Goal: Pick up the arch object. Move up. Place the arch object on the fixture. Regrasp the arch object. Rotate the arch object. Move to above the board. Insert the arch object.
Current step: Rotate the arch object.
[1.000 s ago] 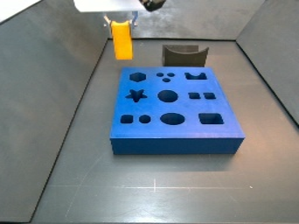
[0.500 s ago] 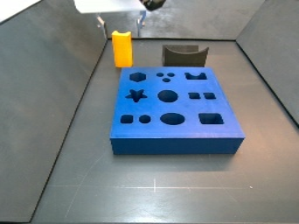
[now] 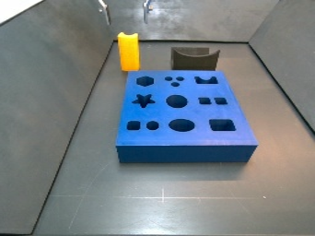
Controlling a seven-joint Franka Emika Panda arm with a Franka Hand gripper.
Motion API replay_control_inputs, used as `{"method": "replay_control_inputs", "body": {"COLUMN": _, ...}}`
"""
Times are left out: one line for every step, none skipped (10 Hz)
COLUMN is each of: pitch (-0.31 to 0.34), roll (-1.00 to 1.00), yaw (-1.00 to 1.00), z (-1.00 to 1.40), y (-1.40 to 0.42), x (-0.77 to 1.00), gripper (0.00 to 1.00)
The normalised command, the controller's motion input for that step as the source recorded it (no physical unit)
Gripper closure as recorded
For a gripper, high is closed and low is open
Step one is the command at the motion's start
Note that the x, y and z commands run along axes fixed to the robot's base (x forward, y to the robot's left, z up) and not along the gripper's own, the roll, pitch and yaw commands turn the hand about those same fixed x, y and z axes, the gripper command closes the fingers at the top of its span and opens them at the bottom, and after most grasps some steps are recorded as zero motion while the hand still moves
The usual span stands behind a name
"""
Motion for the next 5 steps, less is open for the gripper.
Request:
{"method": "replay_control_inputs", "body": {"pitch": -0.001, "roll": 0.0, "yaw": 1.0, "z": -0.05, "y": -0.01, "x": 0.01, "gripper": 0.0}}
{"method": "replay_control_inputs", "body": {"pitch": -0.002, "roll": 0.0, "yaw": 1.0, "z": -0.03, "y": -0.01, "x": 0.02, "gripper": 0.0}}
{"method": "replay_control_inputs", "body": {"pitch": -0.002, "roll": 0.0, "yaw": 1.0, "z": -0.03, "y": -0.01, "x": 0.03, "gripper": 0.0}}
{"method": "replay_control_inputs", "body": {"pitch": -0.002, "roll": 0.0, "yaw": 1.0, "z": -0.03, "y": -0.01, "x": 0.03, "gripper": 0.0}}
{"method": "replay_control_inputs", "body": {"pitch": -0.002, "roll": 0.0, "yaw": 1.0, "z": -0.02, "y": -0.01, "x": 0.03, "gripper": 0.0}}
